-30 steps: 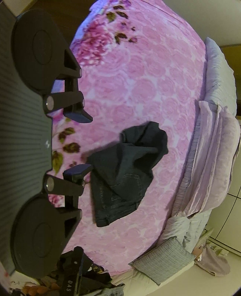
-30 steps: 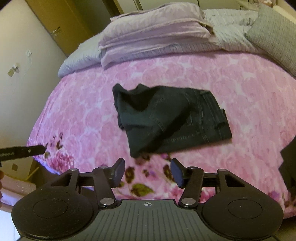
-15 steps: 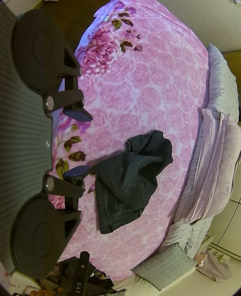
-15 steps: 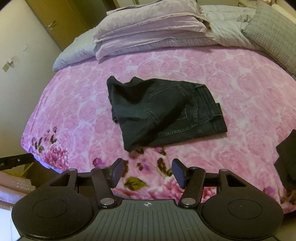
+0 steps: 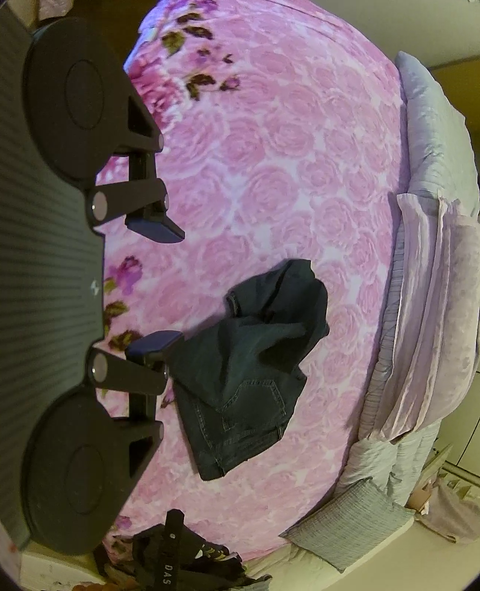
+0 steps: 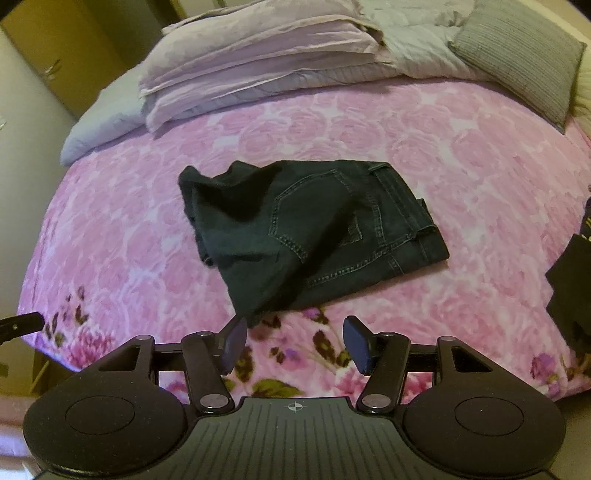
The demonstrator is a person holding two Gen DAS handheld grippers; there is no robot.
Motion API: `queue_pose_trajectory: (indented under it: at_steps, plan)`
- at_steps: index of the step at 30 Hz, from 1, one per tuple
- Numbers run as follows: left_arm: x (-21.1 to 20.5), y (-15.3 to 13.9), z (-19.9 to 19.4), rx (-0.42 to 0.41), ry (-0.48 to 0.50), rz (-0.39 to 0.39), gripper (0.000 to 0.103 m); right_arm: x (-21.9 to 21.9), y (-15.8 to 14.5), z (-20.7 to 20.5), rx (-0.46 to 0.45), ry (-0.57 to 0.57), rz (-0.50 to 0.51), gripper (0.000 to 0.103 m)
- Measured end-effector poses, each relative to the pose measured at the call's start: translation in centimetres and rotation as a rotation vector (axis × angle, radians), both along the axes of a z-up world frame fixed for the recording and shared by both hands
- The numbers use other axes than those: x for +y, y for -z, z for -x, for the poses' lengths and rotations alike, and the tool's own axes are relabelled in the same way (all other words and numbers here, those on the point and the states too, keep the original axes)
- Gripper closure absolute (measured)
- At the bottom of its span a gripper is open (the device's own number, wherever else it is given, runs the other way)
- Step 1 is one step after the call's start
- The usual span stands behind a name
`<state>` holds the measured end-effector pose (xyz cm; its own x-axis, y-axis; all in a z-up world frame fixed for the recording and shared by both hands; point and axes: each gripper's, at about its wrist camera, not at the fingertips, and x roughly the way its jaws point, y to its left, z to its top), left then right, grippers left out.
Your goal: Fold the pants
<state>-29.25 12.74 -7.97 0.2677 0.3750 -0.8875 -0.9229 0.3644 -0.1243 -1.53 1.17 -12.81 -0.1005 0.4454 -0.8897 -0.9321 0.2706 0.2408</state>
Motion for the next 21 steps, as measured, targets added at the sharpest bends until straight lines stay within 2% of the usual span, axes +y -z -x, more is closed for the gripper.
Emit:
queue_pose_trajectory:
  at_steps: [8,13,21]
  plan:
    - [5.7,1.3,1.8,0.011,0.074,0.022,0.055,2.9,0.4,2.2,-0.026,0.097,0.013,0.048]
    - [8.9,3.2,2.3,0.023,0.124,0.041,0.055,4.1,0.8,2.7,-0.037,0.162,0.019,0.048]
    - [15.5,7.2,4.1,0.028,0.061,0.025,0.055,9.0,2.4,-0.5,-0.063,0.241,0.035,0.048]
